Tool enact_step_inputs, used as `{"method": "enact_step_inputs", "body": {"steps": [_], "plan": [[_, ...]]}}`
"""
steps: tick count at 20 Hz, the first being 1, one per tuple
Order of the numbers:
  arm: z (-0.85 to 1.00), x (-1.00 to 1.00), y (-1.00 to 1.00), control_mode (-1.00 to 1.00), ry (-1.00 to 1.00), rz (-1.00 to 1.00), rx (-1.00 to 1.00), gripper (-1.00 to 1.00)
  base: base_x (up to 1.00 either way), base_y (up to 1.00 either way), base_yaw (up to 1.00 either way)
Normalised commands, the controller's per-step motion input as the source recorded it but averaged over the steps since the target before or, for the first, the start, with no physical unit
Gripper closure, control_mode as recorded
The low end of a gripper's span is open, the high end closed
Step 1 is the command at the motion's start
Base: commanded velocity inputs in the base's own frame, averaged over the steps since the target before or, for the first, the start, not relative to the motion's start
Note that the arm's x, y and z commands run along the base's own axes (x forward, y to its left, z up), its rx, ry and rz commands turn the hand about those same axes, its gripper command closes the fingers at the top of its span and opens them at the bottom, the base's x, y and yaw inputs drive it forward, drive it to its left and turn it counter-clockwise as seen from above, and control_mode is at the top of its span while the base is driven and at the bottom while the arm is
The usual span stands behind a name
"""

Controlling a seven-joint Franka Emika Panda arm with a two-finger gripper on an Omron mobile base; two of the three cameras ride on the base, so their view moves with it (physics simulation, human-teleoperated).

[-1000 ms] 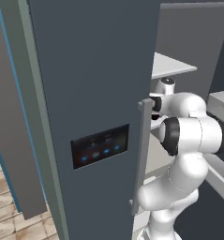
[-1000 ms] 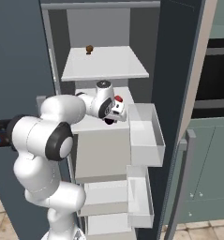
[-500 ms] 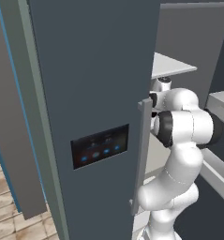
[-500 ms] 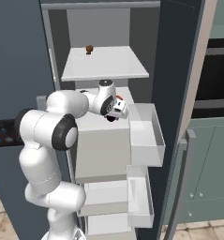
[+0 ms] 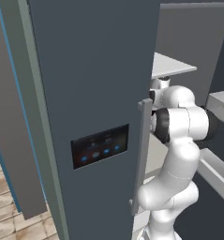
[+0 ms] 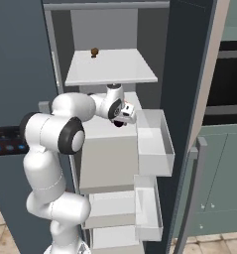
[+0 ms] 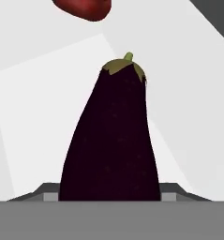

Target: Transport the chicken drumstick and eggplant to the fridge. Place the chicken drumstick on the rack containing meat and place the eggplant on the rack containing the vegetable, ensuring meats and vegetables are on different racks.

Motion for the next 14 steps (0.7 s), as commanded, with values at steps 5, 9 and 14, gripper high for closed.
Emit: {"method": "enact_step_inputs", "body": {"steps": [5,9,14], "plan": [[-0.01,0.0,-0.06,-1.0,-0.06,0.0,0.0,-1.0,0.0,0.0,0.0],[0.0,-0.24,-0.09,-1.0,-0.18,0.0,0.0,-1.0,0.0,0.0,0.0],[-0.13,-0.21,-0.08,-1.0,-0.16,0.0,0.0,-1.0,0.0,0.0,0.0]]}}
